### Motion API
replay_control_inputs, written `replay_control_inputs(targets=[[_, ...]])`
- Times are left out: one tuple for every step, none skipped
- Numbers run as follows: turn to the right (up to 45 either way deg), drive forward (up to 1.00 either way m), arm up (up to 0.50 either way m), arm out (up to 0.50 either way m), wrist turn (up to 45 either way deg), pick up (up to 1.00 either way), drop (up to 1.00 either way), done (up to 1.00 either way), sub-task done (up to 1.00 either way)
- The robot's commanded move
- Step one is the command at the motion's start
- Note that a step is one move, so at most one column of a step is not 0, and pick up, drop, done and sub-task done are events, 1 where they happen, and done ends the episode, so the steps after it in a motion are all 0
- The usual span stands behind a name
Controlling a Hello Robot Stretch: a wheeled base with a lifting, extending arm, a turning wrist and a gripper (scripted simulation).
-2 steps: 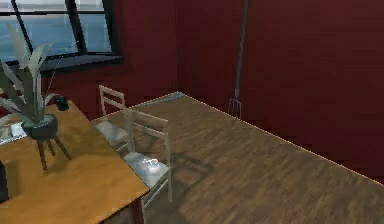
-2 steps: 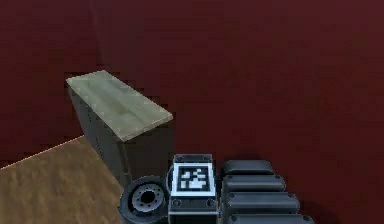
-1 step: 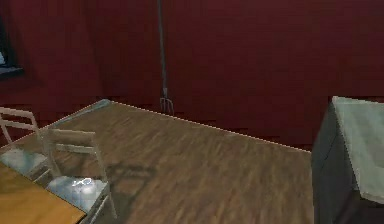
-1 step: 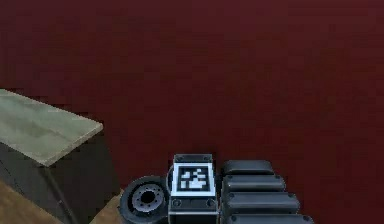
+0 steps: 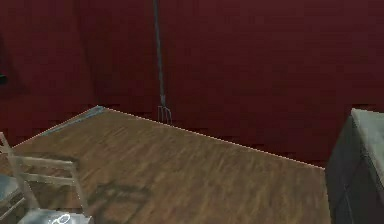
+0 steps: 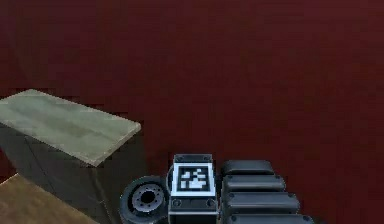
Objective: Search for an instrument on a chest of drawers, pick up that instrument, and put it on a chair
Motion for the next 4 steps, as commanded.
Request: replay_control_inputs(targets=[[-24.0, 0.0, 0.0, 0.0, 0.0, 0.0, 0.0, 0.0, 0.0], [0.0, 0.7, 0.0, 0.0, 0.0, 0.0, 0.0, 0.0, 0.0], [45.0, 0.0, 0.0, 0.0, 0.0, 0.0, 0.0, 0.0, 0.0], [45.0, 0.0, 0.0, 0.0, 0.0, 0.0, 0.0, 0.0, 0.0]])
